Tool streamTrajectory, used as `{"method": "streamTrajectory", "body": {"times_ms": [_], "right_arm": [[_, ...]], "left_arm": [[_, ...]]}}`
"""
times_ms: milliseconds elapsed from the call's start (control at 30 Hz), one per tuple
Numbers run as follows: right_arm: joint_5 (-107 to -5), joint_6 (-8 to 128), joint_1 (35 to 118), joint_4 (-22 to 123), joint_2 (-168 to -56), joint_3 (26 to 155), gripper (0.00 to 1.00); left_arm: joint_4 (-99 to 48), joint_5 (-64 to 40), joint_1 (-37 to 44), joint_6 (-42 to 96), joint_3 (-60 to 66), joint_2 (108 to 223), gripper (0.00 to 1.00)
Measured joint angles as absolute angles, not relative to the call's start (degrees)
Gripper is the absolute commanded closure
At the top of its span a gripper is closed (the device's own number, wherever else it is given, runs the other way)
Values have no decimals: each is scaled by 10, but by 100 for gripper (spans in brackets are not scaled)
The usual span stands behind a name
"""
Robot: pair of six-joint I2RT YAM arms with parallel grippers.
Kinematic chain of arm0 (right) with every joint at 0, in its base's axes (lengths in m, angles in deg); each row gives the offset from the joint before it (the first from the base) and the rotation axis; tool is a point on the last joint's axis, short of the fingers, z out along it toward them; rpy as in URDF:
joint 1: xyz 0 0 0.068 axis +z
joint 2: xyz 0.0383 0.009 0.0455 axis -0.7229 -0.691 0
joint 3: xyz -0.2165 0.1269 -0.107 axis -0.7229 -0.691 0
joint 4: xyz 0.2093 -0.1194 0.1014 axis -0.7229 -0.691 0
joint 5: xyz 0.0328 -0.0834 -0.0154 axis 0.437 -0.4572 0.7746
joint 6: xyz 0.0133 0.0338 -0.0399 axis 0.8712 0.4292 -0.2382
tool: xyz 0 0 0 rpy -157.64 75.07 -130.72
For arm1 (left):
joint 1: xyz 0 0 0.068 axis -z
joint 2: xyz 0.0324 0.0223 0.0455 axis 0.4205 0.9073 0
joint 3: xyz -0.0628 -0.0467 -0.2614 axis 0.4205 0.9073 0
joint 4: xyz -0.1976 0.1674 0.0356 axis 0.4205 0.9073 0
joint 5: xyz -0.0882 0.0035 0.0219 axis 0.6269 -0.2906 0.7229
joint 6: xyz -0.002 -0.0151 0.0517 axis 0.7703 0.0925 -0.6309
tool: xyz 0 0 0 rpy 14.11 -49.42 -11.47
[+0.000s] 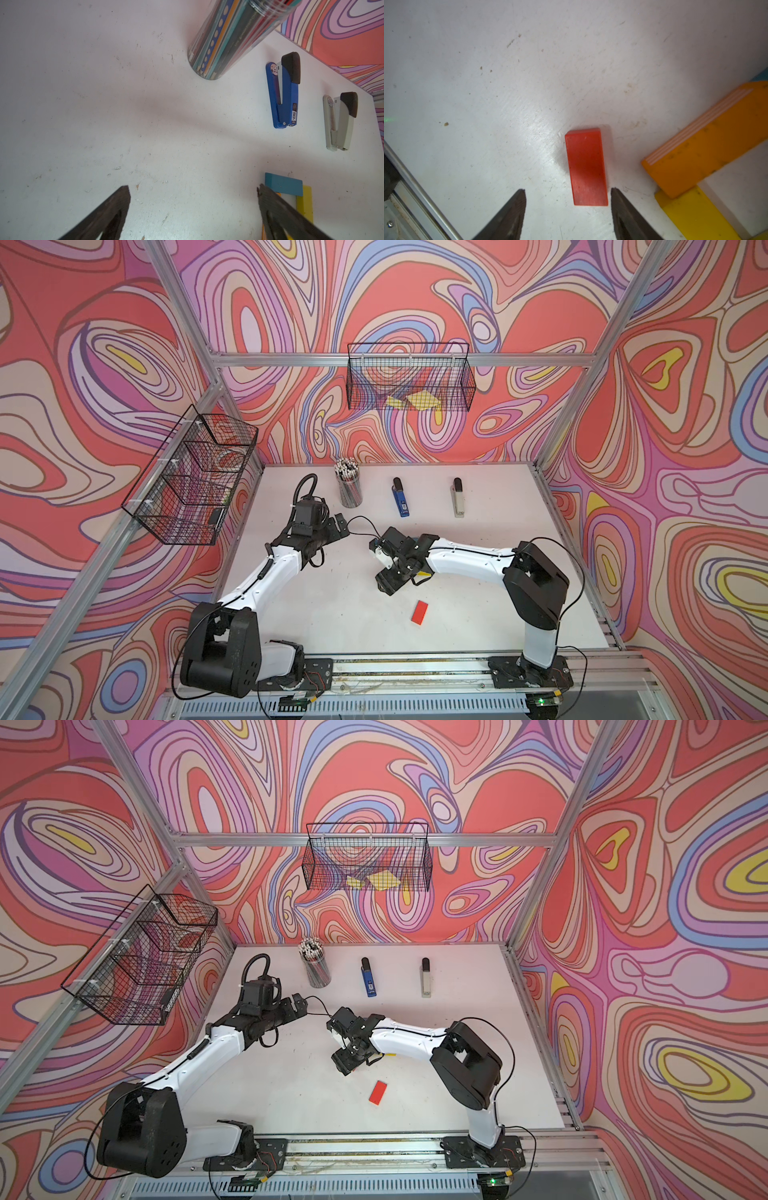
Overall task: Assemble the letter p with building blocks
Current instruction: Pick up the building block from the center of the board.
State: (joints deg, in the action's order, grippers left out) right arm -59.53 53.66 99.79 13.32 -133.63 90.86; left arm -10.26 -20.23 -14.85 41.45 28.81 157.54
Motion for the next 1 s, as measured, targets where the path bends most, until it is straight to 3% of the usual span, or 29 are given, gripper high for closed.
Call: {"method": "streamTrajectory", "body": {"times_ms": [467,733,1000], "right_arm": [[-630,542,999,123,-1378,928,34],[-645,550,999,121,-1388,930,48],[-659,559,1000,118,-1388,930,70]], "left_arm": [[-105,-196,-160,412,307,1573,1],[-112,-190,-166,412,314,1573,1],[-114,-184,-166,412,319,1573,1]]}}
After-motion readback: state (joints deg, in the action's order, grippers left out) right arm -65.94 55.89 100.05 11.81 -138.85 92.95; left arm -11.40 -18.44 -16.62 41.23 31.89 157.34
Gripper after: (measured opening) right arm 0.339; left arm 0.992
